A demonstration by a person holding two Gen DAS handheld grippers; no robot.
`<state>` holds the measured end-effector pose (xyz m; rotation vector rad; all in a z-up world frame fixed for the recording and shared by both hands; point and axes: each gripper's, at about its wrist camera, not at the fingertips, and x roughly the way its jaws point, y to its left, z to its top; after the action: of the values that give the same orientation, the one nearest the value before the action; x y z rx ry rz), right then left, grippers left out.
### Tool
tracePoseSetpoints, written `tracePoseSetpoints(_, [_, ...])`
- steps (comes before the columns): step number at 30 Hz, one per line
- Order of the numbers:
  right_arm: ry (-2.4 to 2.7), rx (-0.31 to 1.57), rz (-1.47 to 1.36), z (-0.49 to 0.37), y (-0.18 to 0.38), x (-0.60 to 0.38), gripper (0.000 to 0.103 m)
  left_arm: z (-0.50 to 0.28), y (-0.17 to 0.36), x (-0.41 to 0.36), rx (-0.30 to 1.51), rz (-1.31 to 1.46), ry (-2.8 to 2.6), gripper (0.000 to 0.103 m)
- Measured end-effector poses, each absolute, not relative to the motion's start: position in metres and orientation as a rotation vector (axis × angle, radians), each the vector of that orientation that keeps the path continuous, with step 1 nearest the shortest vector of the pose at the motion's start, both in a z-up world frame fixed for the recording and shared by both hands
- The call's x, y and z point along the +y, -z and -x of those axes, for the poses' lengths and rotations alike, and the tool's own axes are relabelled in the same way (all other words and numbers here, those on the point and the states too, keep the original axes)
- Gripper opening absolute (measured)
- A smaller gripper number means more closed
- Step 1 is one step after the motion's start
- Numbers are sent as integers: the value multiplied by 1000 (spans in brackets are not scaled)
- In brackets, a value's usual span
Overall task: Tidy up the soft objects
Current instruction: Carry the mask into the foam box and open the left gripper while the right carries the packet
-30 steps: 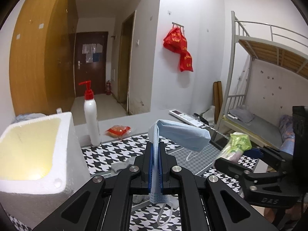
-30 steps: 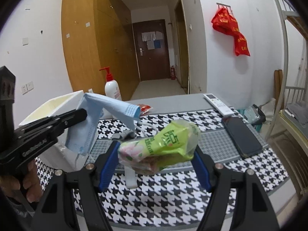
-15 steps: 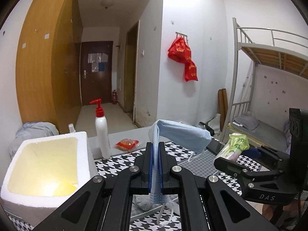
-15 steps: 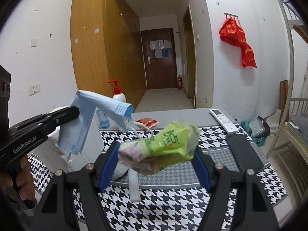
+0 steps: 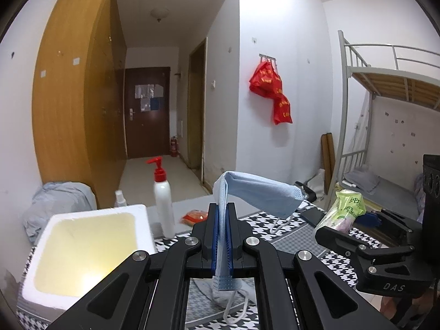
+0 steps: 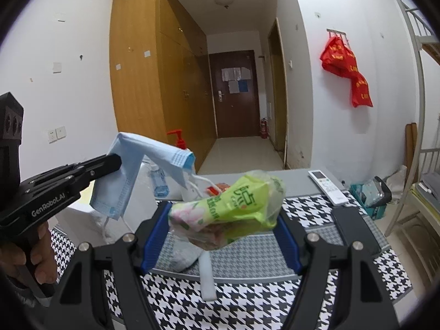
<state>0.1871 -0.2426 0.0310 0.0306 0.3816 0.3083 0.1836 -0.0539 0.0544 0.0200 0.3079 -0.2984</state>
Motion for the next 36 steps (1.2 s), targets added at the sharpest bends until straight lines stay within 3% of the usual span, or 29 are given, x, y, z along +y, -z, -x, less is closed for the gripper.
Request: tracePoseSetpoints(36, [-494, 310, 0, -196, -57, -185, 76, -163, -86, 25, 212, 26, 71, 5])
